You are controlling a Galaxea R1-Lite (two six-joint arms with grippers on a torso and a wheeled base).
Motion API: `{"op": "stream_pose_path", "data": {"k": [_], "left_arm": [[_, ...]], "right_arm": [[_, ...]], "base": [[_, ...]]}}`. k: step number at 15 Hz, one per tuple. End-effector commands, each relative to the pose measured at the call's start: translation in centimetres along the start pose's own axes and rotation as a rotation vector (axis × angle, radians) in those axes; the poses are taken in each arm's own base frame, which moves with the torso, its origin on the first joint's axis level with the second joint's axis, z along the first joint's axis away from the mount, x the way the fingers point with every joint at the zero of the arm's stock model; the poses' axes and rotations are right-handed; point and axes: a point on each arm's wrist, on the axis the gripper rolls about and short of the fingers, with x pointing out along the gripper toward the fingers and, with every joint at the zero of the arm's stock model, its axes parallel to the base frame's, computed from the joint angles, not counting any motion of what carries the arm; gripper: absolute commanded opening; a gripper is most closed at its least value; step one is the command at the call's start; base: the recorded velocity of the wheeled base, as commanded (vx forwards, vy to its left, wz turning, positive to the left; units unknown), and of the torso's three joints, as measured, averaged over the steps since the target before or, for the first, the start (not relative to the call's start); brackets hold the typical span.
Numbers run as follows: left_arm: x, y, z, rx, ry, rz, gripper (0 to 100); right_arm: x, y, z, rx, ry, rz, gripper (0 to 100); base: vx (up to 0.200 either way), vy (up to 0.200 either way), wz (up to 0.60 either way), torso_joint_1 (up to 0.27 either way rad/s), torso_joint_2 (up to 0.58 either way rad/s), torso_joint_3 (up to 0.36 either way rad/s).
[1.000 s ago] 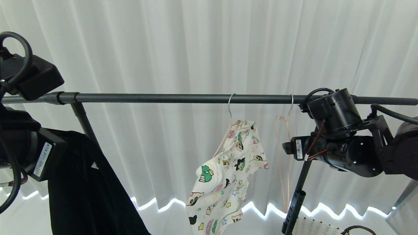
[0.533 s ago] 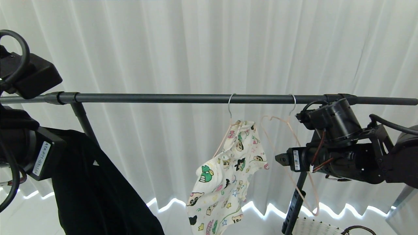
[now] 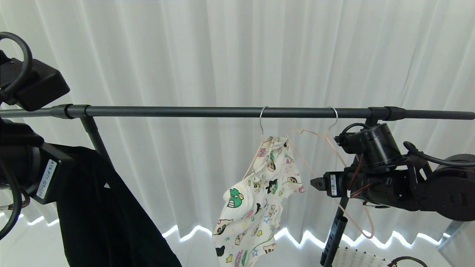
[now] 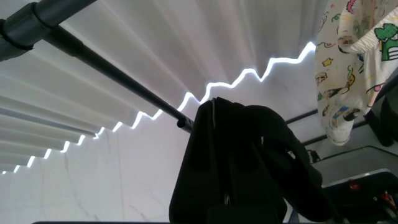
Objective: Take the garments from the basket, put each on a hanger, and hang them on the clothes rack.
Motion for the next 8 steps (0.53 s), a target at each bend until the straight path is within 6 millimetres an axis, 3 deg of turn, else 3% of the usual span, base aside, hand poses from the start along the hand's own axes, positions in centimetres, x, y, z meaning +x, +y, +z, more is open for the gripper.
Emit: {"op": "stream_pose_path", "data": {"k": [1, 8], "left_arm": [[0.1, 0.0, 0.0, 0.0, 0.002, 0.0, 0], [0.0, 0.0, 0.0, 0.0, 0.002, 0.0, 0]], "right_arm": [[0.0, 0.0, 0.1, 0.004, -0.007, 0.006, 100], [1.1, -0.4, 0.4, -0.067, -0.055, 0.013, 100]], "base": [[0.0, 0.0, 0.0, 0.0, 0.0, 0.0], [0.0, 0.0, 0.0, 0.0, 0.0, 0.0]]}}
